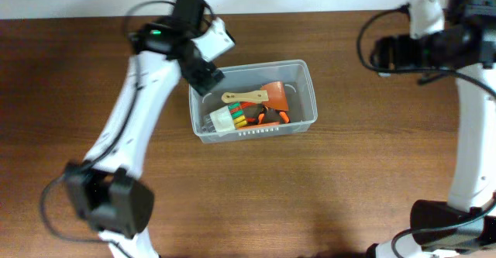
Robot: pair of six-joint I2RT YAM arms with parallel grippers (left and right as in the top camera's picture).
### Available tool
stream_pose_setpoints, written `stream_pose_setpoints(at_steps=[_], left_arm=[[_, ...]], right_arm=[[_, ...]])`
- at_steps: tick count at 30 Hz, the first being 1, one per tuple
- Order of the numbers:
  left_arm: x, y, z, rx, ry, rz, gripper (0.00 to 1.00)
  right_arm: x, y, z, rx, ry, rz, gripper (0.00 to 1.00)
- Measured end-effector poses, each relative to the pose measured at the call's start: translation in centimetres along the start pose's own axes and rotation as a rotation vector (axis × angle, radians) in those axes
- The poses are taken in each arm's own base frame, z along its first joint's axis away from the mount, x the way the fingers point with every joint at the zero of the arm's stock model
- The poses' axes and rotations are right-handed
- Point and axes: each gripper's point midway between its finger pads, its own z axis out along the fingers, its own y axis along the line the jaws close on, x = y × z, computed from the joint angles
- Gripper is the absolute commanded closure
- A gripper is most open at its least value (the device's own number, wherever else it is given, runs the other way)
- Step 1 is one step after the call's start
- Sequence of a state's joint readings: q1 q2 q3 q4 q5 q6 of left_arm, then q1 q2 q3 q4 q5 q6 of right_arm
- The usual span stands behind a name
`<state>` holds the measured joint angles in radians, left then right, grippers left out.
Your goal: Pack container
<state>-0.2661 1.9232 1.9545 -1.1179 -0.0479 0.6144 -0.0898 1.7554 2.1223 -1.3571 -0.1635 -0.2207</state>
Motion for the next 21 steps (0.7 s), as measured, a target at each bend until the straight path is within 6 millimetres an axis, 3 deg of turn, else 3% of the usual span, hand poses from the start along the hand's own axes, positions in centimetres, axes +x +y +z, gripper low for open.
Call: stream_pose_setpoints(at_steps=[3, 5, 9, 16, 20, 21], left_arm=[[0.7, 2.8, -3.5, -0.079, -0.053, -0.076, 0.01], [1.2, 4.7, -4.9, -0.128, -0.083, -0.126, 0.01], [3.3, 7.4, -5.3, -0.168, -0.077, -0.254, 0.01], [8.4, 10.5, -5.8, -0.201, -0.015, -0.48, 0.01], [9.5, 10.0, -8.4, -0.245, -0.061, -0.512, 0.01], [10.0, 9.6, -9.0, -0.256, -0.072, -0.517, 0.01]], right_arm=[[-4.0, 1.2, 0.1, 0.027, -0.144, -0.071, 0.01], [-8.2, 1.8, -0.7, 0.054, -0.312, -0.116, 0.01], [-11.6, 2.1, -2.0, 0.081, -0.458, -0.153, 0.01], [-8.2, 0.9, -0.7, 0.108, -0.306, -0.155, 0.01], [-5.6, -0.4, 0.1, 0.121, -0.231, -0.13, 0.02], [-4.2, -0.6, 0.4, 0.122, -0.203, -0.122, 0.01]])
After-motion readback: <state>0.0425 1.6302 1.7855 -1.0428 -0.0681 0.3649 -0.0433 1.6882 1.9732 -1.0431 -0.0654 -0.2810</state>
